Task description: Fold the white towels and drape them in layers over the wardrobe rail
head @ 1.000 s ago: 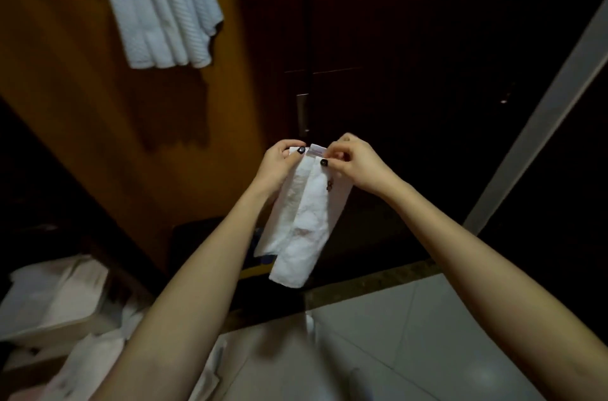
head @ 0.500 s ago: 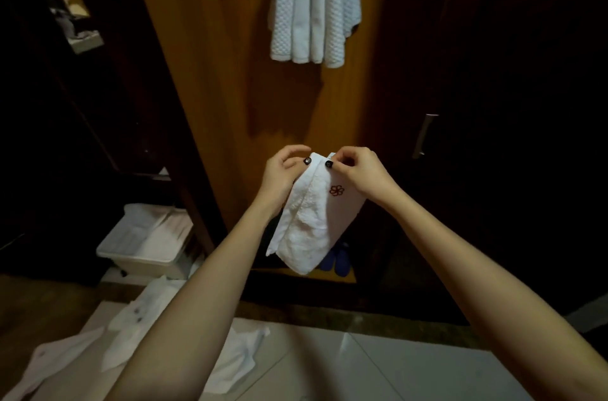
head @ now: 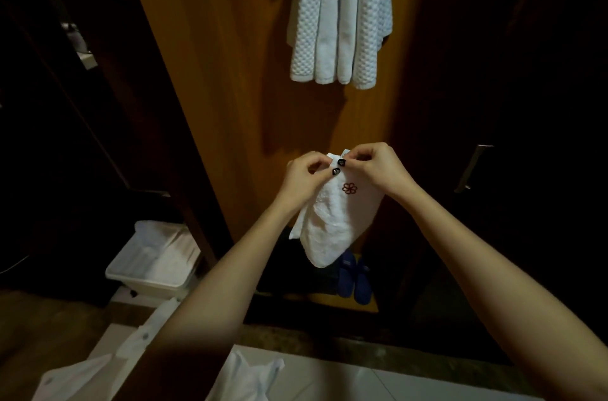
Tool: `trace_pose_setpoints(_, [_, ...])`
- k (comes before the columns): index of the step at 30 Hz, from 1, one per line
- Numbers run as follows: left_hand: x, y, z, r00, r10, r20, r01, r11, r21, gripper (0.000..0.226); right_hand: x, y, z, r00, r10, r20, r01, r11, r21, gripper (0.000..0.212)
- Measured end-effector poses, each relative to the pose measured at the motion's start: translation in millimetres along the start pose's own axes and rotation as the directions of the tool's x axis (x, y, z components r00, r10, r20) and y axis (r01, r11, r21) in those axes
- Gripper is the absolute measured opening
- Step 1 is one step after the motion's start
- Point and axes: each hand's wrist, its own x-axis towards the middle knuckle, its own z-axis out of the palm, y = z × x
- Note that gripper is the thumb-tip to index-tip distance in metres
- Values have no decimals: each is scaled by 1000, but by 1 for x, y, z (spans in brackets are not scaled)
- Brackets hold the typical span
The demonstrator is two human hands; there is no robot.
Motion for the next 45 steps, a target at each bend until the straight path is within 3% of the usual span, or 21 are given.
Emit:
trace_pose_setpoints(7, [38, -10, 1, 984, -147, -102, 122, 969, -214, 7, 17, 10, -27, 993, 63, 101, -29, 952, -306, 33])
trace_pose_setpoints(12, [48, -24, -3, 970, -225, -88, 184, 923, -338, 5, 14, 27, -31, 975, 213, 61, -180, 922, -344, 31])
trace_pose_setpoints(18, [52, -25, 0, 962, -268, -54, 221, 878, -424, 12, 15, 30, -23, 968, 131, -212, -181, 955, -237, 35])
trace_pose_setpoints(22, [56, -27, -6, 960, -270, -72, 213, 873, -438, 8, 20, 23, -15, 966, 78, -247, -149, 948, -281, 40])
trace_pose_setpoints(26, [61, -30, -14, 962, -269, -50, 219, 865, -452, 9, 25, 17, -9, 962, -2, -275, -87, 946, -312, 15])
trace_pose_setpoints(28, [62, -31, -16, 964, -262, -42, 215, 866, -451, 12, 25, 16, -8, 957, -18, -289, -71, 953, -295, 19])
trace_pose_setpoints(32, [64, -29, -18, 968, -240, -70, 183, 872, -454, 13, 27, 16, -8, 951, -13, -308, -44, 983, -176, 25])
trace_pose_setpoints(36, [67, -25, -21, 981, -189, -31, 154, 876, -457, 28, 33, 17, -13, 953, 155, -259, -146, 988, 57, 26])
trace_pose_setpoints(40, [73, -26, -29, 985, -164, 44, 170, 941, -293, 19, 29, 22, -23, 975, 220, 12, -208, 899, 385, 10])
trace_pose_setpoints(45, [74, -21, -34, 982, -164, 94, 184, 947, -263, 12, 22, 17, -25, 978, 194, 77, -201, 772, 604, 18])
